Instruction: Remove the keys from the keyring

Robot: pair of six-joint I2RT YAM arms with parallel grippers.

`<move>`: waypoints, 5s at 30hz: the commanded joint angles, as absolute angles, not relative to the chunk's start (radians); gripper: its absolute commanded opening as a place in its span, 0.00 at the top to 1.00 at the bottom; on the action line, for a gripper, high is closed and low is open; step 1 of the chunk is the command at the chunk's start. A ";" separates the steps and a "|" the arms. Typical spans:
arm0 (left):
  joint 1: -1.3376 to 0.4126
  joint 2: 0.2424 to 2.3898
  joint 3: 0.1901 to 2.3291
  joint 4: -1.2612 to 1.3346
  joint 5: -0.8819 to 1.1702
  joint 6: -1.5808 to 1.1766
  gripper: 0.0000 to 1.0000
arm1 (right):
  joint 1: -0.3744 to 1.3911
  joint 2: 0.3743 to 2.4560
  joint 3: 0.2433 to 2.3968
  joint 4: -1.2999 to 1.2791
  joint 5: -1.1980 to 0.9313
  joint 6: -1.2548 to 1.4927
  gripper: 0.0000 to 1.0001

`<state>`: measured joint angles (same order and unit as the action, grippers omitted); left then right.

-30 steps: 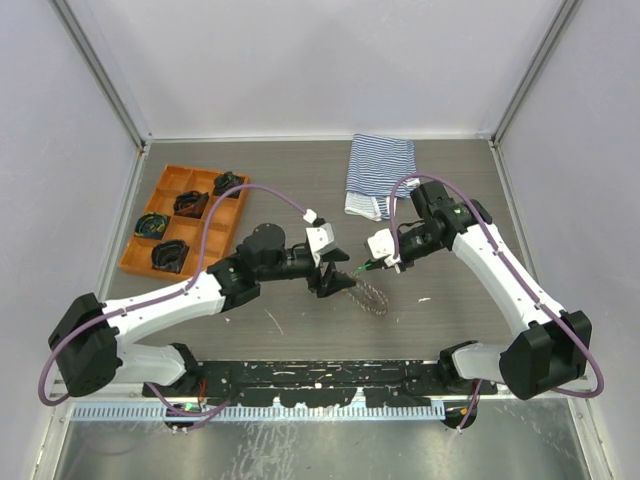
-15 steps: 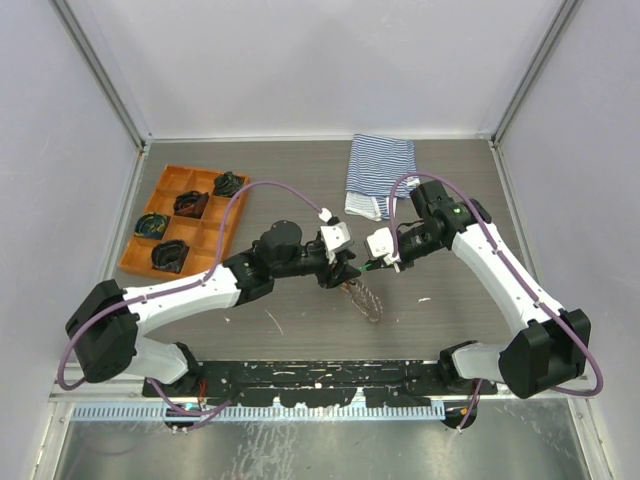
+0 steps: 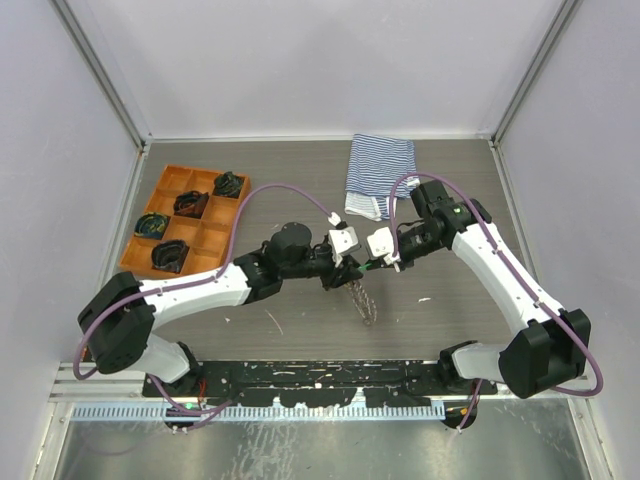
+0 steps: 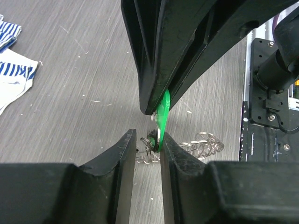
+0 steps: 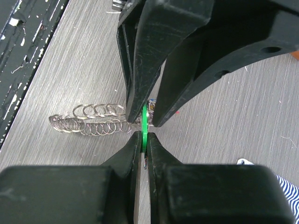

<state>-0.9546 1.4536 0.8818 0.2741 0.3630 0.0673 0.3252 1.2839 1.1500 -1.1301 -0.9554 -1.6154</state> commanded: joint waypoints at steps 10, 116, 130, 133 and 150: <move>-0.958 1.440 0.930 0.383 0.371 0.042 0.65 | 0.336 1.279 1.184 -1.128 -1.017 -1.604 0.99; -0.907 1.329 0.765 0.611 0.358 -0.099 1.00 | 0.130 1.095 0.991 -0.775 -1.323 -1.113 0.42; -0.926 1.347 0.773 0.744 0.265 -0.197 1.00 | 0.117 1.075 0.881 -0.603 -1.370 -0.993 0.49; -0.933 1.364 0.788 0.774 0.259 -0.213 1.00 | 0.118 1.097 0.883 -0.603 -1.403 -0.997 0.56; -1.054 1.320 0.794 0.765 0.019 -0.141 1.00 | 0.124 1.135 0.864 -0.571 -1.473 -1.018 0.55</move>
<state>-1.0073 1.3754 0.7479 0.6605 0.1551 -0.1917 0.1223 1.1286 0.8547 -0.6064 -1.4063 -1.0149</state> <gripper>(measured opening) 0.024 0.466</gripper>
